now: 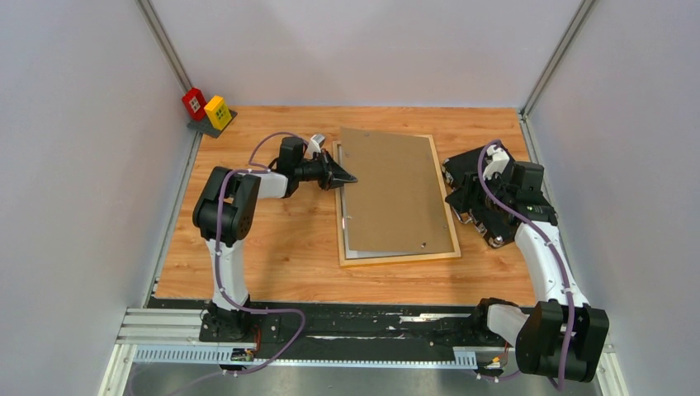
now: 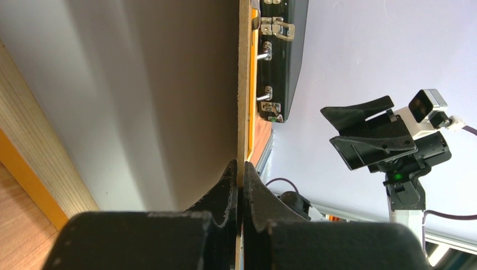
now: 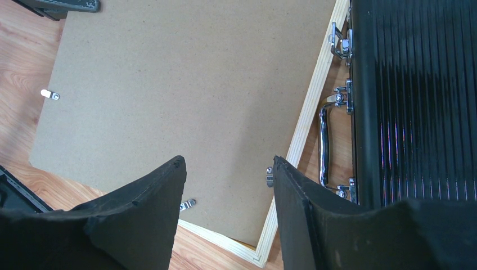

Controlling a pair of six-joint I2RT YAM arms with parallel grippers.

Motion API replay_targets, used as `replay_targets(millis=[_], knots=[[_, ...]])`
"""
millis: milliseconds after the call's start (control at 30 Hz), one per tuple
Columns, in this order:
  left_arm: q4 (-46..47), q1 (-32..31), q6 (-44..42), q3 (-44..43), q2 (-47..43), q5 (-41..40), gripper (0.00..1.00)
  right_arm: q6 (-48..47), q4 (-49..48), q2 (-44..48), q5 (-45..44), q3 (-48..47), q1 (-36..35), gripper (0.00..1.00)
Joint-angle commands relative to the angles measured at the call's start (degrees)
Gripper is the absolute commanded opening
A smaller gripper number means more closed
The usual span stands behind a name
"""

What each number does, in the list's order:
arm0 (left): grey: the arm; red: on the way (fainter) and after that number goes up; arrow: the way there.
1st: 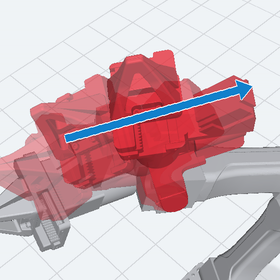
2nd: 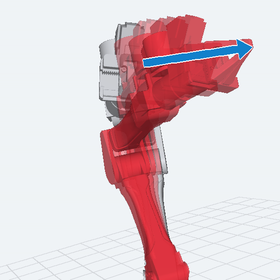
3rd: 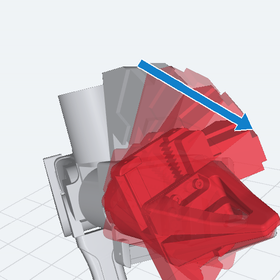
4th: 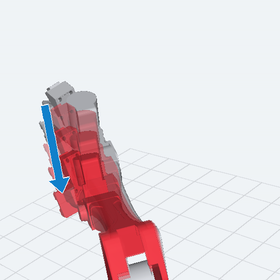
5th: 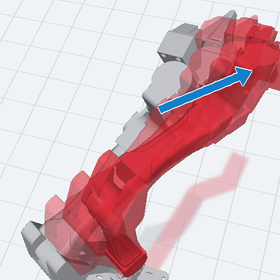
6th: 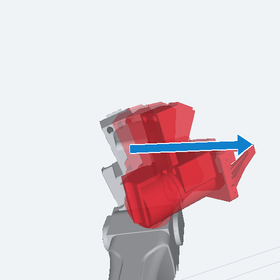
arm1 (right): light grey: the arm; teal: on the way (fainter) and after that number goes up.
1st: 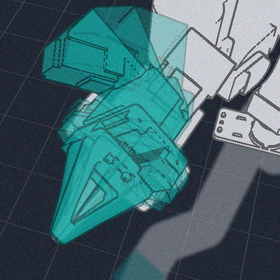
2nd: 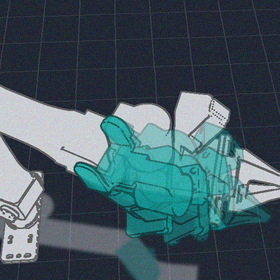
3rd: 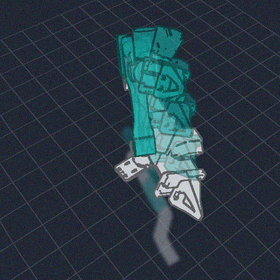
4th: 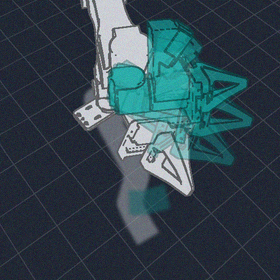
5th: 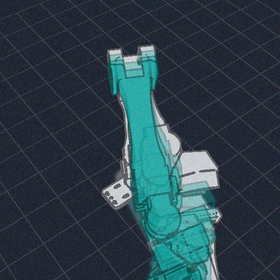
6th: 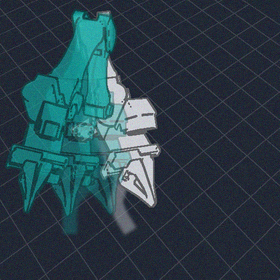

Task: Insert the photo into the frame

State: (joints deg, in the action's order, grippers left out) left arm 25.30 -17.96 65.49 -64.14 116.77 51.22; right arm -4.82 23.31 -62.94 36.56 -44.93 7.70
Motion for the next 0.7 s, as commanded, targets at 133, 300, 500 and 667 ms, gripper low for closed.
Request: replay_targets(millis=[133, 300, 500, 667], knots=[[-0.67, -1.20, -0.85, -0.05, -4.40, 3.45, 0.00, -1.07, -0.95, -0.26, 1.41, -0.42, 0.47, 0.57], [-0.22, -1.16, 0.34, -0.15, -4.67, 3.83, 0.00, -0.98, -0.89, -0.18, 1.41, -0.42, 0.47, 0.57], [-0.38, -1.29, 0.98, -1.23, -3.41, 4.86, 0.00, -0.98, -0.88, -0.47, 1.33, -0.42, 0.47, 0.57], [-2.16, -1.57, 0.22, -2.07, -2.60, 5.09, 0.00, -0.98, -0.84, -0.56, 1.30, -0.50, 0.47, 0.57]])
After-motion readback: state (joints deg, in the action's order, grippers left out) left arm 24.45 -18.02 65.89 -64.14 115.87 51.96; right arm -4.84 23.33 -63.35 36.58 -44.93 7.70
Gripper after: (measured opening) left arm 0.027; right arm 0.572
